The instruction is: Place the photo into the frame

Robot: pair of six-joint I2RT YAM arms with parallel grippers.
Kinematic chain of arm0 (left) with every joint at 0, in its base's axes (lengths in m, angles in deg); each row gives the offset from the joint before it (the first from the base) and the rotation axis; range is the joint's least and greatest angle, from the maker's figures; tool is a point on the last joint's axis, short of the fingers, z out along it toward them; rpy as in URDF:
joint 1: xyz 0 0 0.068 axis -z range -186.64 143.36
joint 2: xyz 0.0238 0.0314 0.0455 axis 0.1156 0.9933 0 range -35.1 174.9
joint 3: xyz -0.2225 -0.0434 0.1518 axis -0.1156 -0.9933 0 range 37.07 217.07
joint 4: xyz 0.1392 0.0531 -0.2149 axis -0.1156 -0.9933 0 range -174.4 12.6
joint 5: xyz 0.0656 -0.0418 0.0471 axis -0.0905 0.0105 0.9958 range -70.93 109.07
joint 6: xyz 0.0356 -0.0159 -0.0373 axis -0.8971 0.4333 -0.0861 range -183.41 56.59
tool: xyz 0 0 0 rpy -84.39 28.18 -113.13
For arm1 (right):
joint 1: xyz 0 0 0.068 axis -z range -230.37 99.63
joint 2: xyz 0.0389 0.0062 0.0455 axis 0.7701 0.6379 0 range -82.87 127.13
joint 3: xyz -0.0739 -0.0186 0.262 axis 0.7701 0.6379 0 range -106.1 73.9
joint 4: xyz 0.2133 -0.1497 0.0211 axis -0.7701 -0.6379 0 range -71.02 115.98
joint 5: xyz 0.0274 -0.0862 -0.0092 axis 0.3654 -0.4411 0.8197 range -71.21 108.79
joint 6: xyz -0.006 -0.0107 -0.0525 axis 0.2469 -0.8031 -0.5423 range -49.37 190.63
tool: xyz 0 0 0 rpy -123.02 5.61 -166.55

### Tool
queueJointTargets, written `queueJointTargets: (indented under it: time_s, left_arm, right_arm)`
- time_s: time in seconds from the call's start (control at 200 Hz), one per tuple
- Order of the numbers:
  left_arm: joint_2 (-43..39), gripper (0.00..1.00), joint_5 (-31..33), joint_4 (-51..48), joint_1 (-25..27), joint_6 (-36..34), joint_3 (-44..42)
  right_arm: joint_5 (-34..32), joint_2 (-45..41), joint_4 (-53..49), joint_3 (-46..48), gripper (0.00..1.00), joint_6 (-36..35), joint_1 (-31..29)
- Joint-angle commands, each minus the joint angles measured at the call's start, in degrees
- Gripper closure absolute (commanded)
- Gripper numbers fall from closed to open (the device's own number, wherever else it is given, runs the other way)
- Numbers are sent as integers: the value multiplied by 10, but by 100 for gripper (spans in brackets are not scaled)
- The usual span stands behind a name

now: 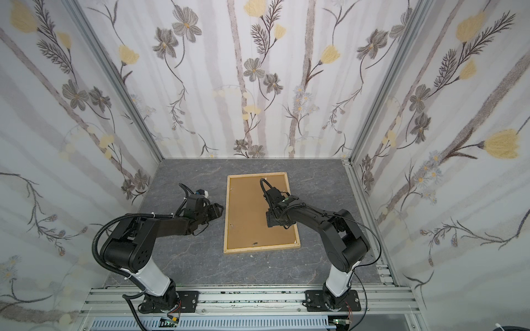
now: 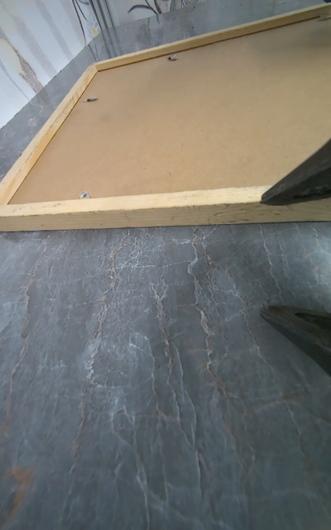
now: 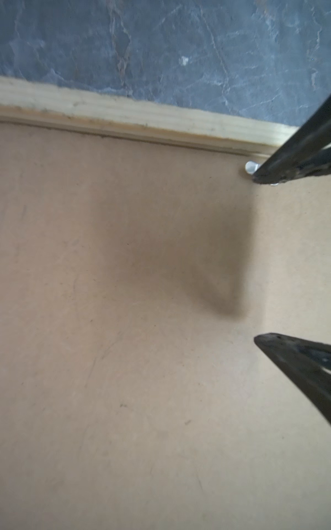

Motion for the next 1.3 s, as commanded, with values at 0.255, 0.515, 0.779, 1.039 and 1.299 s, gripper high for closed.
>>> queueJointTargets:
  time_s: [0.255,0.515,0.779,1.039,1.299]
  left_arm:
    - [48,29,27,-187,30,14,50]
    - [79,28,34,-194,50,16,81]
    - [102,35,44,-213,60,13,98]
    - [113,50,59,-214,60,15,93]
    - [118,68,66,-211,58,18,90]
  right_arm:
    - [2,13,12,29,20,-11,16]
    - [3,6,14,33,21,-16,30]
    - [4,-1,12,42,21,-21,39]
    - [5,-11,12,63,21,-26,48]
    - [8,-22,20,92,22,-24,49]
